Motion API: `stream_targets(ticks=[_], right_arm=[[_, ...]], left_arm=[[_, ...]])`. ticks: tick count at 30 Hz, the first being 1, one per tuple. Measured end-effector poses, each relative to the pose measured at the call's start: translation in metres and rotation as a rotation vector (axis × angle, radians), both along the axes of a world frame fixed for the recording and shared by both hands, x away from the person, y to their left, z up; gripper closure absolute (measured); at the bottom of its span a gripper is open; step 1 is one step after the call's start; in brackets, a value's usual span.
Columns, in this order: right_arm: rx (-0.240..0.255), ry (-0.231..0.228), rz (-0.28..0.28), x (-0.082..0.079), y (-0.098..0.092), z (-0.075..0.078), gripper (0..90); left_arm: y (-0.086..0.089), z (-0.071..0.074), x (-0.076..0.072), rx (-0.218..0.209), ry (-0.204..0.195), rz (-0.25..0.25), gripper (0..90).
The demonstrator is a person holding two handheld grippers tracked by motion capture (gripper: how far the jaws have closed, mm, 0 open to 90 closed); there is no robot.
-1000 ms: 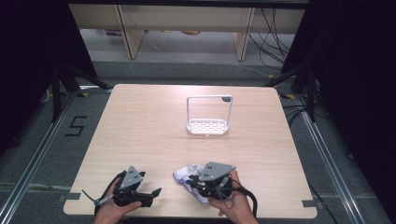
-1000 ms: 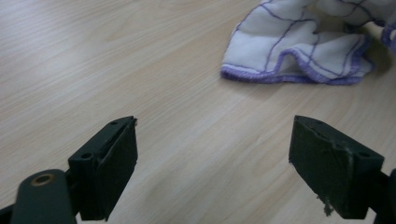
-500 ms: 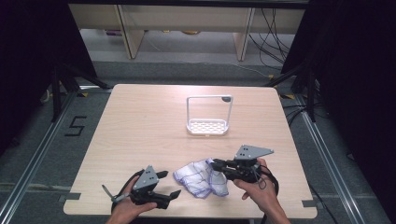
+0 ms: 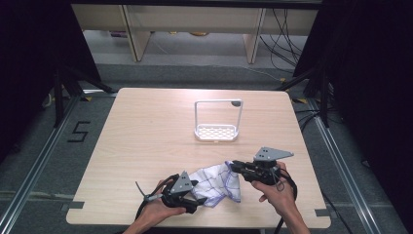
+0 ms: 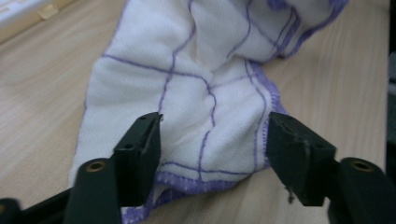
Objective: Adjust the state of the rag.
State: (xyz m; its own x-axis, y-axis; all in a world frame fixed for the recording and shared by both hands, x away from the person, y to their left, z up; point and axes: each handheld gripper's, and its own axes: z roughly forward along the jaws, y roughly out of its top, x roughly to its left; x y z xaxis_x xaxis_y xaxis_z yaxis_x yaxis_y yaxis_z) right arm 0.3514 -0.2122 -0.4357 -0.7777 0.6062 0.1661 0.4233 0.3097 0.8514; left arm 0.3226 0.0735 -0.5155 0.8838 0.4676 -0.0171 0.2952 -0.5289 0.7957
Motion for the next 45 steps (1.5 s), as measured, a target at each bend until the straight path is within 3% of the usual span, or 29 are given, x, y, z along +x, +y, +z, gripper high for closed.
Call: stream_targets(ticks=[1,2,6,9,11,14,16,17,18,19,20,21,23,24,25,26,27,28,29,30,32,34,35,36,37,38,39,42,45], right_arm=[[0.000,0.000,0.000,0.000,0.000,0.000,81.1],[-0.012,0.004,-0.019,0.001,-0.002,-0.001,81.1],[-0.013,0.017,-0.048,0.003,-0.006,-0.002,81.1],[-0.014,0.002,-0.039,0.006,-0.009,-0.003,81.1],[-0.011,0.034,-0.063,0.005,-0.013,-0.002,81.2],[-0.023,-0.005,-0.075,0.007,-0.017,-0.003,81.2],[-0.016,0.042,-0.086,0.006,-0.019,-0.002,81.2],[-0.007,0.015,-0.072,0.008,-0.021,-0.003,81.2],[-0.012,0.008,-0.072,0.008,-0.023,-0.002,81.3],[0.011,0.040,-0.084,0.005,-0.023,-0.001,81.3],[0.011,0.040,-0.084,0.005,-0.023,-0.001,81.3],[0.025,0.039,-0.081,0.003,-0.025,0.003,81.3],[0.021,0.032,-0.081,0.002,-0.026,0.007,81.3],[-0.013,-0.002,-0.080,0.004,-0.029,0.008,81.3],[-0.013,-0.002,-0.080,0.004,-0.029,0.008,81.3],[-0.005,0.003,-0.080,0.008,-0.030,0.006,81.2],[-0.005,0.003,-0.080,0.008,-0.030,0.006,81.2],[-0.016,0.004,-0.089,0.011,-0.031,0.003,81.2],[-0.015,0.049,-0.106,0.013,-0.031,0.000,81.2],[-0.033,0.057,-0.113,0.022,-0.034,-0.007,81.1],[-0.024,0.110,-0.136,0.029,-0.035,-0.016,81.1],[-0.038,0.123,-0.163,0.037,-0.036,-0.022,81.1],[-0.038,0.123,-0.163,0.037,-0.036,-0.022,81.1],[-0.089,0.131,-0.171,0.045,-0.036,-0.026,81.0],[-0.089,0.131,-0.171,0.045,-0.036,-0.026,81.0],[-0.099,0.112,-0.164,0.049,-0.037,-0.029,80.9],[-0.125,0.131,-0.182,0.055,-0.035,-0.034,80.8],[-0.191,0.107,-0.179,0.066,-0.036,-0.042,80.5],[-0.194,0.143,-0.191,0.072,-0.037,-0.047,77.9]], left_arm=[[0.000,0.000,0.000,0.000,0.000,0.000,38.6],[-0.002,-0.002,0.002,0.033,-0.015,-0.034,41.3],[0.004,0.006,0.006,0.019,-0.044,-0.054,70.2],[0.007,0.008,0.007,0.023,-0.048,-0.061,80.8],[0.012,0.011,0.009,0.023,-0.061,-0.081,83.4],[0.014,0.014,0.009,0.014,-0.076,-0.079,84.3],[0.019,0.026,0.009,-0.019,-0.086,-0.073,84.5],[0.019,0.026,0.009,-0.019,-0.086,-0.073,84.5],[0.025,0.036,0.009,-0.041,-0.099,-0.067,84.5],[0.025,0.036,0.009,-0.041,-0.099,-0.067,84.5],[0.028,0.041,0.010,-0.046,-0.103,-0.066,84.5],[0.033,0.052,0.011,-0.089,-0.105,-0.063,84.5],[0.035,0.058,0.012,-0.101,-0.111,-0.057,84.4],[0.038,0.067,0.019,-0.119,-0.118,-0.032,84.4],[0.038,0.067,0.019,-0.119,-0.118,-0.032,84.3],[0.039,0.070,0.031,-0.146,-0.103,-0.004,84.3],[0.039,0.070,0.031,-0.146,-0.103,-0.004,84.3],[0.038,0.070,0.041,-0.146,-0.105,0.023,84.3],[0.038,0.068,0.047,-0.144,-0.101,0.040,84.1],[0.036,0.060,0.066,-0.166,-0.064,0.083,83.9],[0.032,0.049,0.080,-0.179,-0.027,0.129,83.7],[0.027,0.041,0.089,-0.214,0.040,0.159,83.2],[0.027,0.041,0.089,-0.214,0.040,0.159,83.1],[0.019,0.036,0.095,-0.185,0.030,0.166,83.0],[0.019,0.036,0.095,-0.185,0.030,0.166,82.9],[0.015,0.033,0.099,-0.154,0.013,0.182,82.9],[0.011,0.028,0.106,-0.134,0.015,0.196,82.5],[0.007,0.019,0.116,-0.063,0.016,0.214,81.8],[0.007,0.012,0.121,-0.063,0.042,0.240,80.5]])
